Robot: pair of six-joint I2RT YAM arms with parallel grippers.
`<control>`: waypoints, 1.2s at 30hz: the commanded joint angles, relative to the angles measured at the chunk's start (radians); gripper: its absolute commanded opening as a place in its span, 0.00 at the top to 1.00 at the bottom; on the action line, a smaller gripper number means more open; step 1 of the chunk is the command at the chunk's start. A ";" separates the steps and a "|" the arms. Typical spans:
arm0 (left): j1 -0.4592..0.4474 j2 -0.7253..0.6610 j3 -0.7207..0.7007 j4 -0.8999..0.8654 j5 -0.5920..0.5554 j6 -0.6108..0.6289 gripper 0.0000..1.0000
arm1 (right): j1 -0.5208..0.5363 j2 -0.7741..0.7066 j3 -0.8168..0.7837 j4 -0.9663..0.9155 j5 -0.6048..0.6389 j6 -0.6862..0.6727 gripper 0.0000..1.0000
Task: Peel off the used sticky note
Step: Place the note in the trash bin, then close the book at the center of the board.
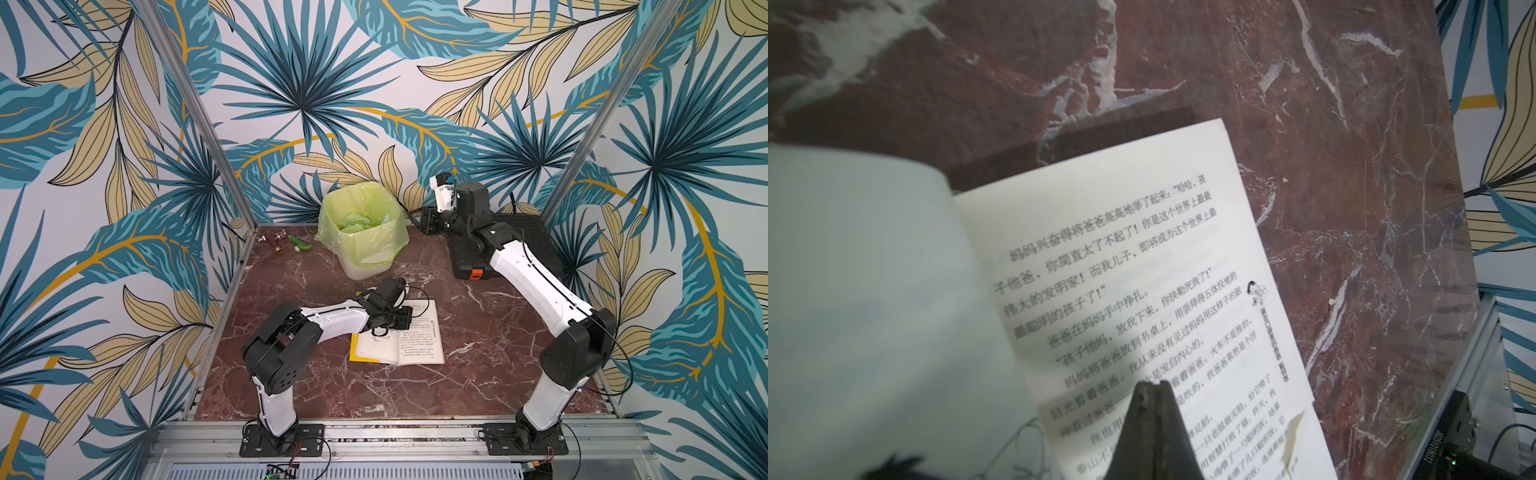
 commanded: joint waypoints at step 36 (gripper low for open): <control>-0.043 -0.154 0.075 0.109 0.099 0.083 0.96 | -0.110 -0.364 -0.859 0.182 0.096 0.142 0.48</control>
